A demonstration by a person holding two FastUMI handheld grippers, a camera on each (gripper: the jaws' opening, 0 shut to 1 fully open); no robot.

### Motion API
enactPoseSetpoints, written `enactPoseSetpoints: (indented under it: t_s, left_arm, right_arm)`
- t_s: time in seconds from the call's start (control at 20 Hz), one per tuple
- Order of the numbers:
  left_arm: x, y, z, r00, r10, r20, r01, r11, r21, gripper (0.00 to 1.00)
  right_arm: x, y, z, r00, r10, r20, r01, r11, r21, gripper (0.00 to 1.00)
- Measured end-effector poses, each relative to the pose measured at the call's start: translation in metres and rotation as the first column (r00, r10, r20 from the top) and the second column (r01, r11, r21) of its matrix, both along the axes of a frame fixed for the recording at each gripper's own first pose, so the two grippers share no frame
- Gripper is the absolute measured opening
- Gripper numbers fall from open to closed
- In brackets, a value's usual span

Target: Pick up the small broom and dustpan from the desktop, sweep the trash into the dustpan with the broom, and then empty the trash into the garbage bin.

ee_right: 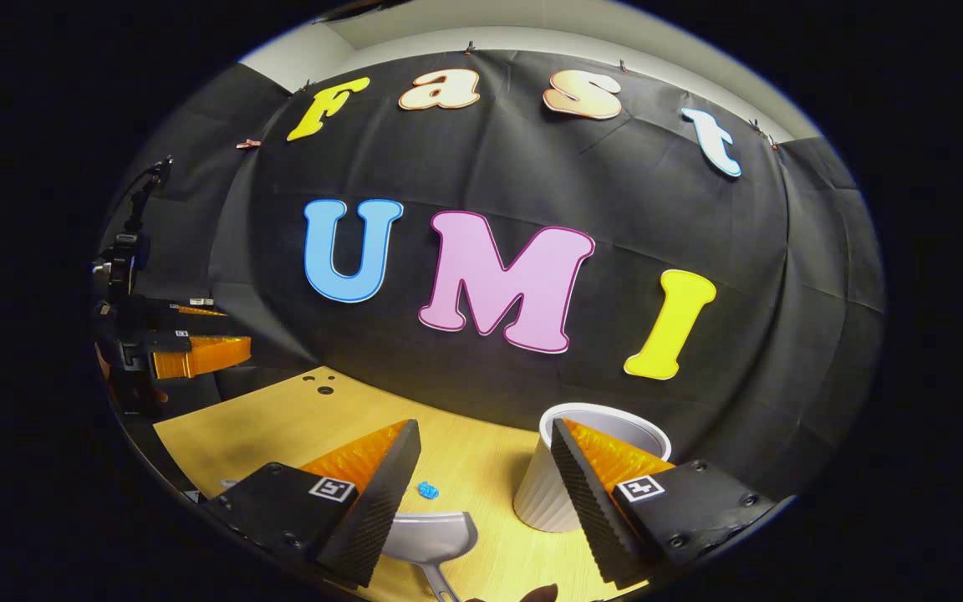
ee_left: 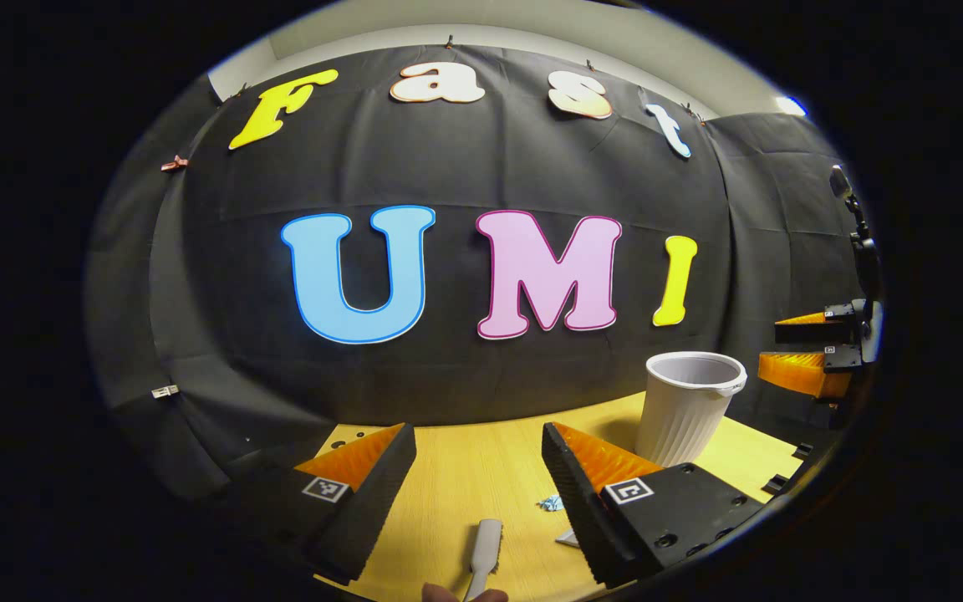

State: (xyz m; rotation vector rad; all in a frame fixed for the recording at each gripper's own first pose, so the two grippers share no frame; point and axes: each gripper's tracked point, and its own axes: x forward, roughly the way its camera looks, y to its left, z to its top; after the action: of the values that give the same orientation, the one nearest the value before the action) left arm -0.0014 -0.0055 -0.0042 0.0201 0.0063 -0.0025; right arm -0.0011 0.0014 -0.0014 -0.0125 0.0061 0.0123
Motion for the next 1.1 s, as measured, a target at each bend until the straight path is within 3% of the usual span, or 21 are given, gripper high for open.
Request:
enactPoseSetpoints:
  t_s: [0.25, 0.35, 0.45, 0.55, 0.65, 0.85, 1.0, 1.1]
  left_arm:
    - [-0.003, 0.001, -0.005, 1.000, 0.003, -0.007, -0.003, 1.000, 0.011, 0.95]
    - [-0.004, 0.000, -0.009, 1.000, 0.002, -0.012, -0.002, 1.000, 0.017, 0.95]
    - [-0.005, 0.000, -0.016, 1.000, -0.002, -0.018, 0.002, 1.000, 0.017, 0.95]
    - [-0.007, -0.003, -0.023, 1.000, -0.007, -0.025, 0.008, 1.000, 0.014, 0.95]
    - [-0.008, -0.005, -0.032, 0.999, -0.012, -0.034, 0.013, 1.000, 0.004, 0.95]
    - [-0.015, -0.005, -0.046, 0.999, -0.011, -0.047, 0.011, 1.000, 0.010, 0.95]
    - [-0.016, -0.004, -0.060, 0.997, -0.002, -0.072, 0.002, 1.000, -0.004, 0.95]
    - [-0.020, -0.002, -0.068, 0.996, 0.008, -0.088, -0.010, 1.000, -0.023, 0.95]
  right_arm:
    - [0.000, 0.004, -0.016, 0.999, 0.018, -0.051, -0.019, 1.000, -0.021, 0.97]
    - [0.003, 0.006, -0.047, 0.987, 0.031, -0.156, -0.038, 0.998, -0.041, 0.97]
    - [0.002, 0.012, -0.089, 0.946, 0.073, -0.315, -0.090, 0.995, -0.039, 0.97]
    - [-0.005, 0.023, -0.141, 0.853, 0.131, -0.505, -0.147, 0.989, 0.008, 0.98]
    - [-0.012, 0.033, -0.179, 0.768, 0.173, -0.617, -0.181, 0.982, 0.050, 0.98]
    - [-0.015, 0.034, -0.254, 0.613, 0.177, -0.770, -0.195, 0.978, 0.070, 0.98]
    - [-0.022, 0.042, -0.300, 0.475, 0.186, -0.860, -0.232, 0.969, 0.082, 0.98]
    - [-0.024, 0.046, -0.328, 0.410, 0.180, -0.894, -0.256, 0.964, 0.077, 0.98]
